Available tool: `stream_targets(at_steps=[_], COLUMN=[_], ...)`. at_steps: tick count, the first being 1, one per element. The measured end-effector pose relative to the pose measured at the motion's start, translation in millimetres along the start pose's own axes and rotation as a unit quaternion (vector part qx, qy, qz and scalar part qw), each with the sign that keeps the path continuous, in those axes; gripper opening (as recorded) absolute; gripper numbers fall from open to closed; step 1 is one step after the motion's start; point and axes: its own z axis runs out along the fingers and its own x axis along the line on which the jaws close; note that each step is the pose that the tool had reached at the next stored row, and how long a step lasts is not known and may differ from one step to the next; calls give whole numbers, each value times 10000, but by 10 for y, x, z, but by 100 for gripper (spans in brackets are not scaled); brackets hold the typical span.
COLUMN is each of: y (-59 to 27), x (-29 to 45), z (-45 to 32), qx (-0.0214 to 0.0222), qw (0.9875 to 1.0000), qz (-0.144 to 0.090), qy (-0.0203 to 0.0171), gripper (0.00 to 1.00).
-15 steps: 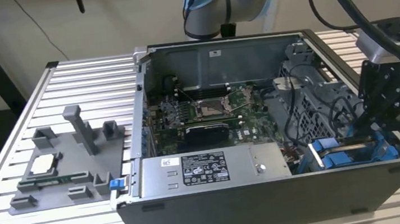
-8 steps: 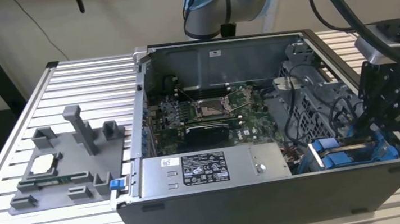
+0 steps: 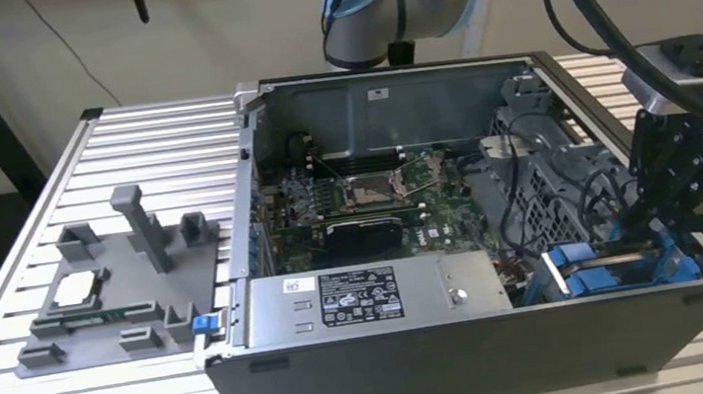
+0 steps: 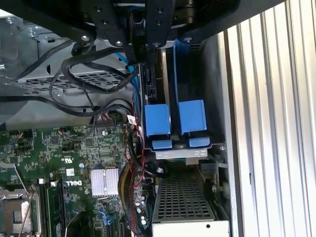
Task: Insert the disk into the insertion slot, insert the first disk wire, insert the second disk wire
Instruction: 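Insert the first disk wire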
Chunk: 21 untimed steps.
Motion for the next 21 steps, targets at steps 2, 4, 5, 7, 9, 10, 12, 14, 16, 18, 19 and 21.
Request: stream_targets(at_steps=[2,4,5,7,9,10,12,14,16,18,19,21], y=[0,0,0,2,2,2,2,2,1,-1,-1,-2], x=[0,0,0,0,-1,-2,-2,-1,5,13,16,16], z=[1,2,0,-10,-27,-31,-33,-35,-36,-37,-37,-37], qx=[0,-13,-24,-43,-48,-49,-50,-52,-55,-60,-62,-64], qw=[10000,10000,10000,10000,10000,10000,10000,10000,10000,9999,9998,9998], qz=[3,5,5,7,7,6,0,-30,-77,-143,-177,-211], qy=[0,0,-1,-10,-10,-10,-10,-5,0,4,7,10], gripper=[0,0,0,0,0,0,0,0,0,0,0,0])
